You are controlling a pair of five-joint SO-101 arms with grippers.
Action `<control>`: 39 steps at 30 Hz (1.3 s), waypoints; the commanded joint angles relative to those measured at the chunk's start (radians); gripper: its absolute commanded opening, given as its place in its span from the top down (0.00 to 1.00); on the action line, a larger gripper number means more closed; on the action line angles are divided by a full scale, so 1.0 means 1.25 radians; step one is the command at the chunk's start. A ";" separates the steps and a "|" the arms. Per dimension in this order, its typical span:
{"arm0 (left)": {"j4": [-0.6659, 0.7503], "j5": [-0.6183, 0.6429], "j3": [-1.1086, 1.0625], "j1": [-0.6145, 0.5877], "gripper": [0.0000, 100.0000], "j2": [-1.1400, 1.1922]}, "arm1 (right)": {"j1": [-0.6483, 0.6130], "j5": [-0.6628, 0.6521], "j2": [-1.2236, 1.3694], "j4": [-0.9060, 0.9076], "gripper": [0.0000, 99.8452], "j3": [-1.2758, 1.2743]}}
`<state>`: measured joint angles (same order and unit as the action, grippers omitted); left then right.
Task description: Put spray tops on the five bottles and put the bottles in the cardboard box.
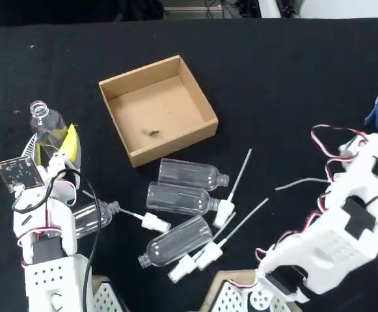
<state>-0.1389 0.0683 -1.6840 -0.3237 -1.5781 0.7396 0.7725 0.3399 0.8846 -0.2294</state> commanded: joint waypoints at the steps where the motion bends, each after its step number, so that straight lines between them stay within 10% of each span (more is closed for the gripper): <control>1: 0.000 0.001 -0.017 -0.002 0.97 -0.016 | -0.026 0.000 0.019 -0.004 0.74 0.051; 7: 0.001 0.001 -0.015 -0.002 0.97 -0.016 | -0.034 -0.005 0.046 0.128 0.83 0.157; 13: 0.000 0.001 -0.014 -0.002 0.97 -0.016 | -0.038 -0.247 0.094 0.118 0.99 0.245; 39: 0.001 0.004 0.029 0.061 0.97 -0.016 | -0.427 -0.469 -0.309 0.538 0.99 0.647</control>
<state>-0.1389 0.0683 -1.6840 -0.3207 -1.5781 0.3268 0.1880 0.0698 1.5643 0.5163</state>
